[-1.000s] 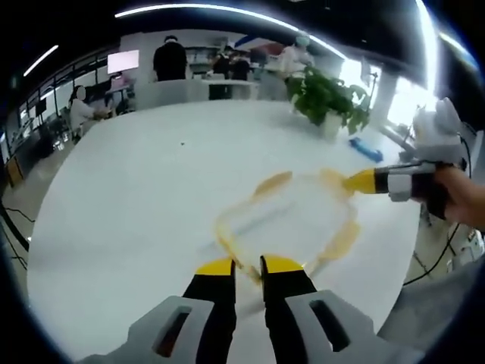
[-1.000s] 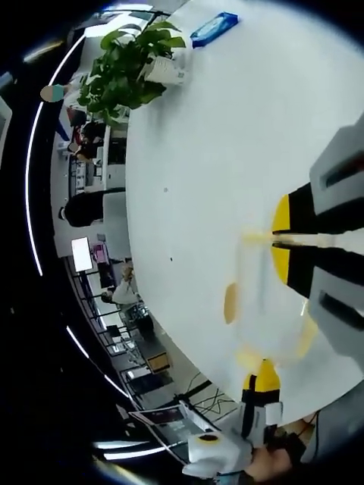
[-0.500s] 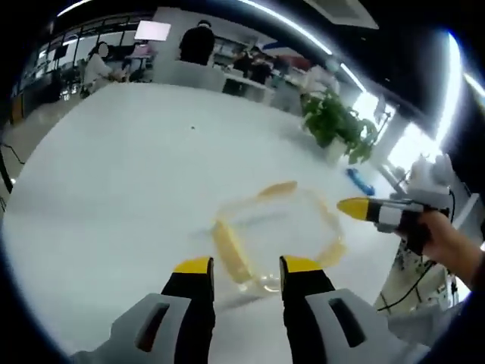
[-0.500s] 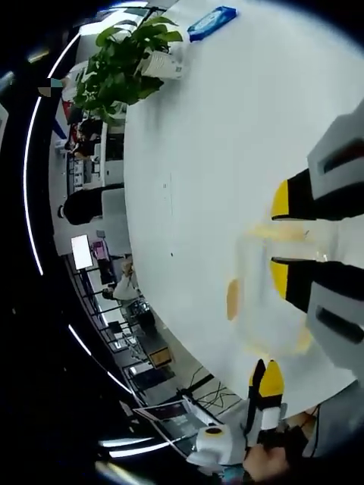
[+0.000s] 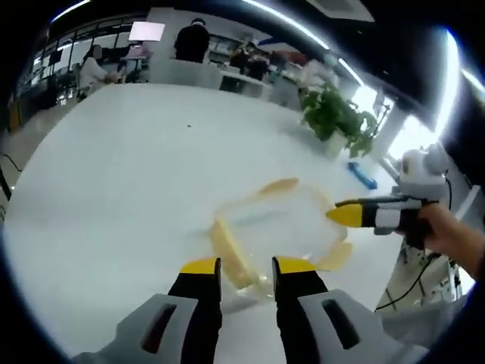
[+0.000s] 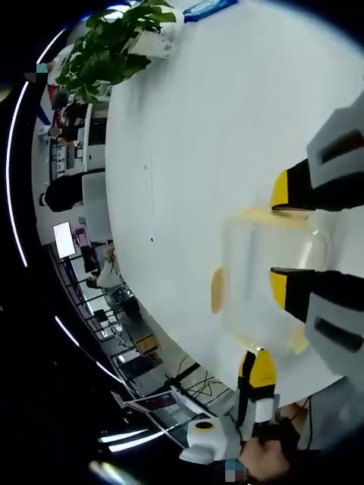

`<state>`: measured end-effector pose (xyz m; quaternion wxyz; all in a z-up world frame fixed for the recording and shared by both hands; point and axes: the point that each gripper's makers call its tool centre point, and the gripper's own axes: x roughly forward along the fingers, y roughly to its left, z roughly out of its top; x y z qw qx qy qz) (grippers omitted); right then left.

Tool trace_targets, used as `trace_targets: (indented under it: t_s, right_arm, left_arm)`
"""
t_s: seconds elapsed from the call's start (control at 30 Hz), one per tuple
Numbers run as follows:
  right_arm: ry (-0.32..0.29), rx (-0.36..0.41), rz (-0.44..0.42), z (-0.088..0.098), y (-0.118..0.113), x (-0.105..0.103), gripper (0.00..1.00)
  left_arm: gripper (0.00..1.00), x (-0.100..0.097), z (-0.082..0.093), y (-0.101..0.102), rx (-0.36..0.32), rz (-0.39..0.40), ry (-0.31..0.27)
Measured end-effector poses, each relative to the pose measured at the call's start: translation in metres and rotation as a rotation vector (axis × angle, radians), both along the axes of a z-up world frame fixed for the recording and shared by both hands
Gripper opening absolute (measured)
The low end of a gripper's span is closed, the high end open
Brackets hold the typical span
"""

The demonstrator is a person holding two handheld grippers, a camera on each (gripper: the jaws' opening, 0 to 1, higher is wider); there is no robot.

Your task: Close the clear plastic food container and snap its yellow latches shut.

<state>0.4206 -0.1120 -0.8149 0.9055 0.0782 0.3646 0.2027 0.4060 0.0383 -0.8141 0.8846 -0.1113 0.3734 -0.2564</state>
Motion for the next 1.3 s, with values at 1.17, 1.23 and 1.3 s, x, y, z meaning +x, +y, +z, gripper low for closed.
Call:
trace_targets:
  t_s: [1.17, 1.23, 1.3]
  right_arm:
    - [0.234, 0.046, 0.119, -0.007, 0.010, 0.000, 0.25]
    - [0.231, 0.032, 0.124, -0.007, 0.011, -0.001, 0.25]
    - [0.225, 0.042, 0.117, -0.007, 0.009, -0.001, 0.25]
  left_arm:
    - [0.21, 0.014, -0.003, -0.008, -0.014, -0.007, 0.027]
    - [0.21, 0.014, -0.003, -0.009, -0.004, -0.022, 0.023]
    - [0.21, 0.014, -0.003, -0.008, -0.005, -0.024, 0.022]
